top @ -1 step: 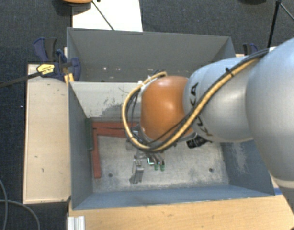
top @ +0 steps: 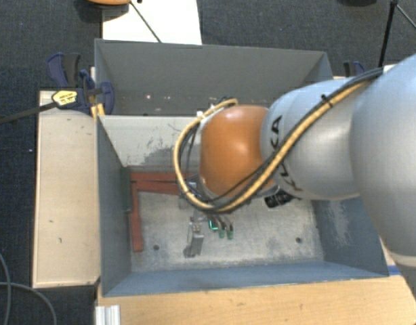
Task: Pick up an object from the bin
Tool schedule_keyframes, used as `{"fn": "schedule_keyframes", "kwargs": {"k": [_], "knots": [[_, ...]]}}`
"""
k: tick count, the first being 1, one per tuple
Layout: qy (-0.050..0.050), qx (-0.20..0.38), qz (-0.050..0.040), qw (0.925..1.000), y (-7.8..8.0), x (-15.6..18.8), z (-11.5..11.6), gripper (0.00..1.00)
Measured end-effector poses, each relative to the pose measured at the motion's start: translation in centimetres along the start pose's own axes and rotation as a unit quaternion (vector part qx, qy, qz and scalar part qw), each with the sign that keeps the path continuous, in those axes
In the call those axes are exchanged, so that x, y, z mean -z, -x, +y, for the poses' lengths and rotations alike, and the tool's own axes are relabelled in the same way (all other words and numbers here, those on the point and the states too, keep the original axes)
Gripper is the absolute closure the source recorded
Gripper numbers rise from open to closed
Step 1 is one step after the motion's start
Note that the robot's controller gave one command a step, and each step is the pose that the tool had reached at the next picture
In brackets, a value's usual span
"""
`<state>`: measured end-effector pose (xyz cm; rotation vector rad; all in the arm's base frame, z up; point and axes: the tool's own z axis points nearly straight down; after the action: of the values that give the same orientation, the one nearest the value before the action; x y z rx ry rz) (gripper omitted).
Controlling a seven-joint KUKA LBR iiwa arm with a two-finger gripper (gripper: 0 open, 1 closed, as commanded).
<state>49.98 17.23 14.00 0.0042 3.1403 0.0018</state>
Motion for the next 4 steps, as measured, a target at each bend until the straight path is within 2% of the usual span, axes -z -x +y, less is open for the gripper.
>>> {"fn": "schedule_keyframes", "kwargs": {"k": [1,2,3,4], "knots": [[0.0,0.021,-0.0001,0.9998,0.3,-1.4,-5.2,0.0],[-0.001,0.085,0.0007,0.9963,2.7,0.3,-9.3,0.0],[-0.001,0.097,-0.0033,0.9953,5.6,-0.8,-9.8,0.0],[0.0,0.194,-0.0009,0.9811,5.5,-4.0,-12.4,0.0]]}}
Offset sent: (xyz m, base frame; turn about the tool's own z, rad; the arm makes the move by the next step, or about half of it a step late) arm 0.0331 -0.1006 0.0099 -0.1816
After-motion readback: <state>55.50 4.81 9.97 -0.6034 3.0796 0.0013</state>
